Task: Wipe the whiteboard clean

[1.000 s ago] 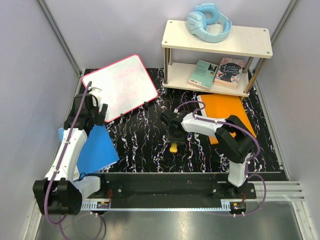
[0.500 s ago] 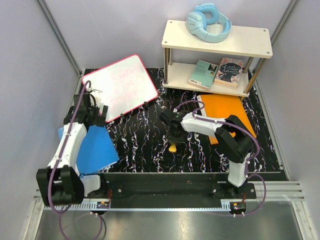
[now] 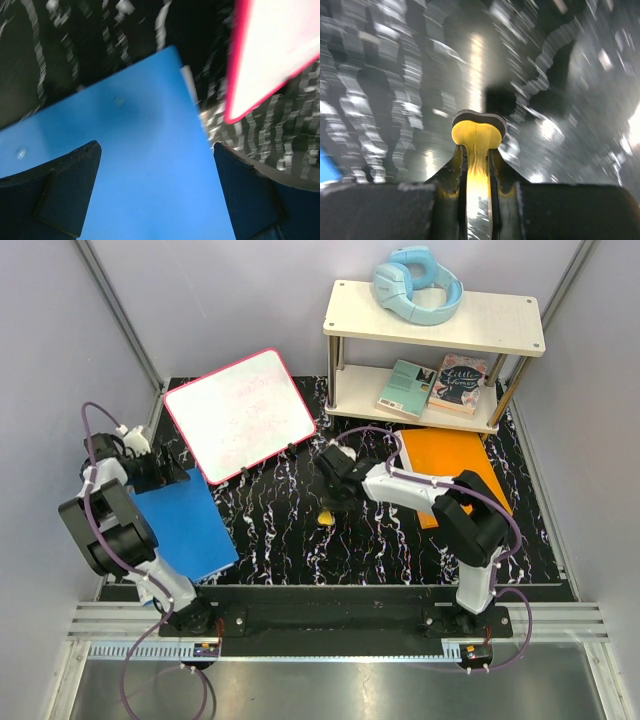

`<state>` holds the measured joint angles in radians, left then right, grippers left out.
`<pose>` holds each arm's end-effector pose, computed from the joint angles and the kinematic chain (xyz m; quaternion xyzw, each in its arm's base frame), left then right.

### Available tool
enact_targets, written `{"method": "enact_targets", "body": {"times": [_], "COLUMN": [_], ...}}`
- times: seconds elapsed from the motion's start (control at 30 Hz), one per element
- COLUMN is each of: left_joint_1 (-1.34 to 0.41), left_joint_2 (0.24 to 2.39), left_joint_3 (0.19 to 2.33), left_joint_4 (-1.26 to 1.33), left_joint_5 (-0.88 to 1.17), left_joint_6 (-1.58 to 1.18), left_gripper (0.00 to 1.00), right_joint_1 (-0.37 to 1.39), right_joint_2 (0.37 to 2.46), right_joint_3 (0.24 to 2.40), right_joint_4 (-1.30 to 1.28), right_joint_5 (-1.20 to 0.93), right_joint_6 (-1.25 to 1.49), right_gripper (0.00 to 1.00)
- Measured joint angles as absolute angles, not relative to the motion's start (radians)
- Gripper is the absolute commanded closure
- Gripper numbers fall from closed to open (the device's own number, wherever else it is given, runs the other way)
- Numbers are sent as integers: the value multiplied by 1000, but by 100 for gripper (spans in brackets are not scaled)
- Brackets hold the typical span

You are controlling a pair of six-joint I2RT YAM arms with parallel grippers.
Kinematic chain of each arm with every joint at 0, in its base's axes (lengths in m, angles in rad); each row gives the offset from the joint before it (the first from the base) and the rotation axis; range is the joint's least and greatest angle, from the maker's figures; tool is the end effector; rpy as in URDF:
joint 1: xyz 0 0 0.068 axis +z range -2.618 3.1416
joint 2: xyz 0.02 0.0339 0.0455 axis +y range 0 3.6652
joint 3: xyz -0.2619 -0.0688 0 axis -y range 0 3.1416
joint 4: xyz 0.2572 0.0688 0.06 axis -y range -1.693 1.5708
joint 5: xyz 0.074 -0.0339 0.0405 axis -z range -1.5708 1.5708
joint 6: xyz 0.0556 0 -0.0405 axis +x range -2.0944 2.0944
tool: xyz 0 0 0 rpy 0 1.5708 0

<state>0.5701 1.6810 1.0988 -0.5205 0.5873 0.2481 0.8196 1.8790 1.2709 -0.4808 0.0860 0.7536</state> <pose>0.3120 0.1634 0.1752 -0.0830 0.9298 -0.1700 0.3157 0.2798 0.2926 0.1507 -0.0218 0.9700 0.1393 0.1979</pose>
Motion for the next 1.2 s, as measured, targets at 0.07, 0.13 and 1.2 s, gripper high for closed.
{"method": "enact_targets", "body": {"times": [0.07, 0.13, 1.2], "left_joint_1": [575, 575, 427], "left_joint_2": [1716, 1757, 2082], "left_joint_3": [1132, 1175, 1427], "left_joint_4": [-508, -489, -273], "left_joint_5": [694, 799, 1123], "left_joint_6": [232, 214, -2], "left_gripper": [1, 1, 87], "right_joint_1": [818, 813, 688], "right_joint_2": [1880, 1894, 2157], "right_joint_3": [1317, 1401, 1814], "right_joint_4": [-449, -429, -265], "right_joint_5": [84, 75, -99], "right_joint_6": [722, 695, 640], "right_gripper": [98, 98, 100]}}
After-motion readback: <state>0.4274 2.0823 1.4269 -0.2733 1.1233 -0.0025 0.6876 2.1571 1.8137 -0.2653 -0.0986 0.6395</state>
